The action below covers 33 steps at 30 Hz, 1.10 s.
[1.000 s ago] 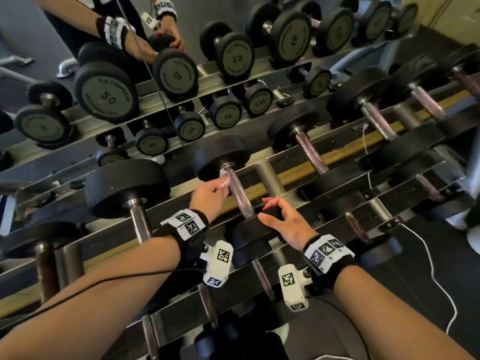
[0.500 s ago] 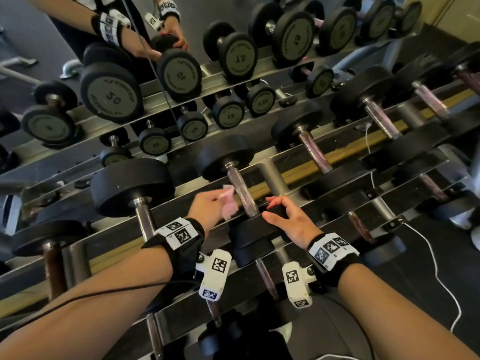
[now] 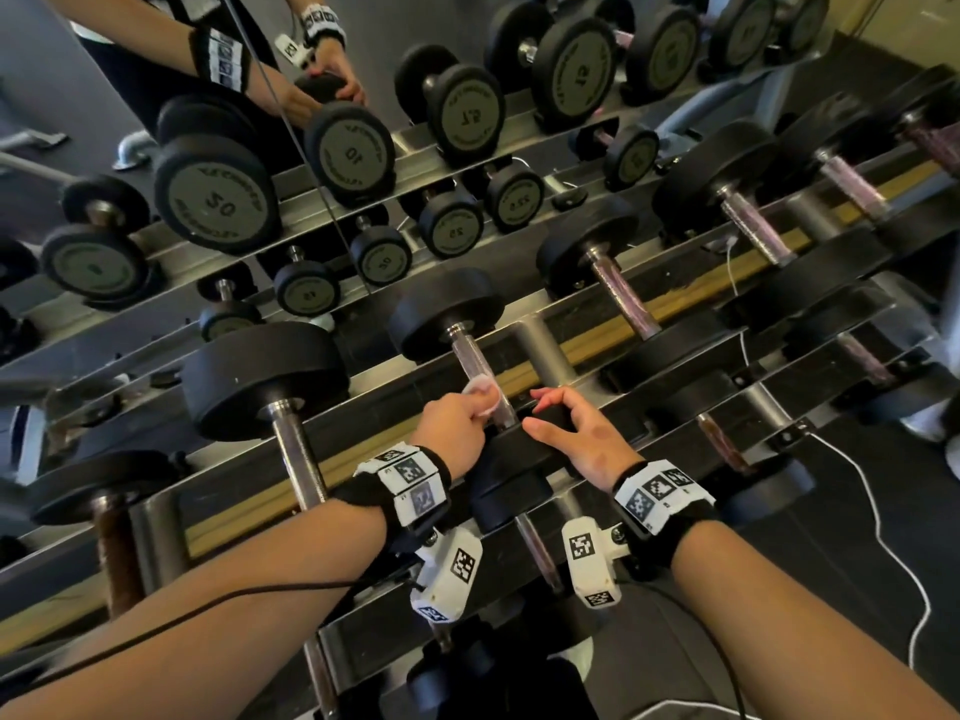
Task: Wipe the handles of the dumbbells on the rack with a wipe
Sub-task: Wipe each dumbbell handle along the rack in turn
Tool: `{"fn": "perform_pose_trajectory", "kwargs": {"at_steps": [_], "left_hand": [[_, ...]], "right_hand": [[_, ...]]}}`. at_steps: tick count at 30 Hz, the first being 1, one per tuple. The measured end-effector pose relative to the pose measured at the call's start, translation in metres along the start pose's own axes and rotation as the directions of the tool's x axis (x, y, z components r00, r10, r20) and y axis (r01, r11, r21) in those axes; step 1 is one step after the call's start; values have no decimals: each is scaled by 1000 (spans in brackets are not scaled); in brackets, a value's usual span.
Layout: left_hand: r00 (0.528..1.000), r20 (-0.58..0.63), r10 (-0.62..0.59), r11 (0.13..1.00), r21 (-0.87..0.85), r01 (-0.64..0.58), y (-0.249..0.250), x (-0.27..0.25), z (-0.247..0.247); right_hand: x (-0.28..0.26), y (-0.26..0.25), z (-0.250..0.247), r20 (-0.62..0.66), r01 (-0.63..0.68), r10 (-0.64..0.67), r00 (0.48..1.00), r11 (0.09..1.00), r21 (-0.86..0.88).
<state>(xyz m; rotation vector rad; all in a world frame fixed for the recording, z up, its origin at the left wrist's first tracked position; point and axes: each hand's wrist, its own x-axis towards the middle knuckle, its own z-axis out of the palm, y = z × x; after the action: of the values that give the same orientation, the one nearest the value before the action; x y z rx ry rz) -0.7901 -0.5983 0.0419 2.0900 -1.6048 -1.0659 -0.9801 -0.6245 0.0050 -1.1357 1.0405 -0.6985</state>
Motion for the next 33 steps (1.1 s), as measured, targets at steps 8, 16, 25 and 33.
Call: {"fn": "perform_pose_trajectory", "kwargs": {"at_steps": [8,16,25,33], "left_hand": [[973,226,46,998,34,-56,8,-9,-25],[995,38,95,974,-208,-85,8,2,-72],[940,77,331,938,84,-337,17,30,-49],[888,313,337,777,441,-450,11,36,-39]], "right_hand": [[-5,-6,-1,-39,-50,46,998,991,-122],[-14,-4,4,-150,-115,94,984,984,-136],[-9,10,5,-185,-104,87,979,991,-87],[-8,20,4,-176,-41,43,983,999,15]]}}
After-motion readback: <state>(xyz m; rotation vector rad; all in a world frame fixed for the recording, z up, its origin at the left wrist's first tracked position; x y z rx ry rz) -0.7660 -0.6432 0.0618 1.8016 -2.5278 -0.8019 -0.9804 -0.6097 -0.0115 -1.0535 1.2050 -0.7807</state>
